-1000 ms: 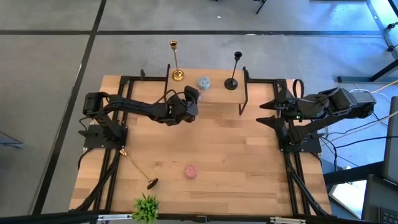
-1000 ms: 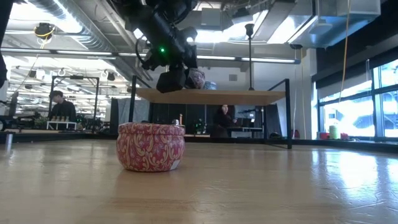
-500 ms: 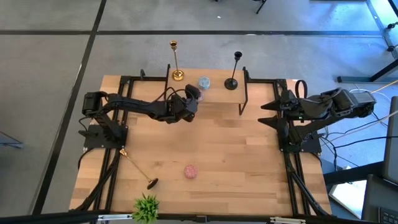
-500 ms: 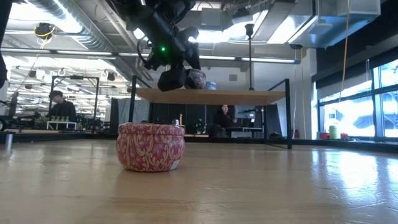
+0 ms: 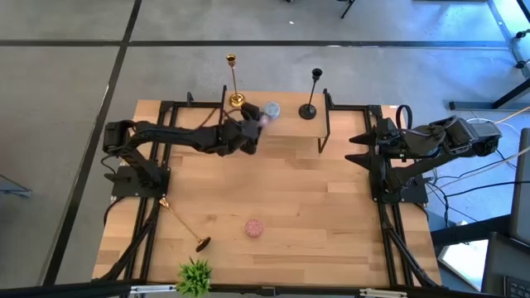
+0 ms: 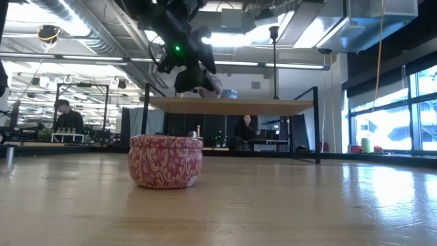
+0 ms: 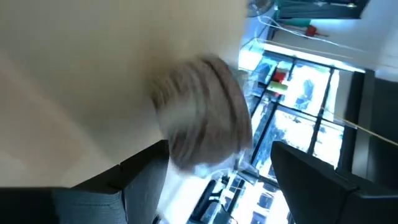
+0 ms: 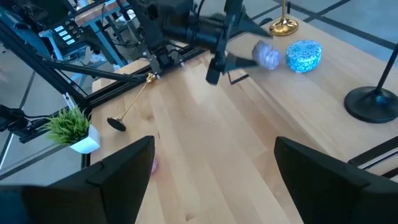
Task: Pick & Place candle stick holders
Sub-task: Put the red scented candle on the shelf
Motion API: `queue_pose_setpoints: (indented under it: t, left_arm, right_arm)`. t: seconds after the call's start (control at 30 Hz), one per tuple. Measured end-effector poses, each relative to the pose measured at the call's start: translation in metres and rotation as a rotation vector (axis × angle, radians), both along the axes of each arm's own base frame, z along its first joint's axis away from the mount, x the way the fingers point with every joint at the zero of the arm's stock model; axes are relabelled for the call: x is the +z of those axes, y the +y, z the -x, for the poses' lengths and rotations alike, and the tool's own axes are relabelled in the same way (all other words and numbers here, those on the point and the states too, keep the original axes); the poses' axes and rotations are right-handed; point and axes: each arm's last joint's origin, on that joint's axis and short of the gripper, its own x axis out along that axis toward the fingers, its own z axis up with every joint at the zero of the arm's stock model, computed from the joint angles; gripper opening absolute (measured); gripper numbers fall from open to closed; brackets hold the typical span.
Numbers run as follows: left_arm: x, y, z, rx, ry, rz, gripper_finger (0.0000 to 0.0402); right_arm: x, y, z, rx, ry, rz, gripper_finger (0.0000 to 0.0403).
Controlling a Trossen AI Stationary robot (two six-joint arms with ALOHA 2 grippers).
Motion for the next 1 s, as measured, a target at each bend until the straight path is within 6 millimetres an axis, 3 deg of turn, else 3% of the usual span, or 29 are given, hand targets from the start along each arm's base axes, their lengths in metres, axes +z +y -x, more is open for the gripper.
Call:
queue_pose_setpoints:
  t: [0.23,0.63,0.8,1.0]
  left_arm:
    - [0.018,0.005,0.015,-0.022,0.040,-0.028,0.0278]
    - [0.025,-0.007,0.016,-0.055,0.046,-0.069,0.0270]
    - [0.041,-0.006,0.027,-0.119,0.133,-0.169,0.0206]
    - [0.053,-0.001,0.044,-0.255,0.371,-0.306,0.0060]
  right_arm:
    - [0.001,-0.001,0.002,-0.014,-0.013,0.005,0.0332]
    - [0.002,-0.002,0.003,-0.025,-0.026,0.017,0.0332]
    - [0.001,-0.002,0.003,-0.024,-0.014,0.016,0.0332]
    - [0.001,-0.002,0.002,-0.026,-0.015,0.013,0.0332]
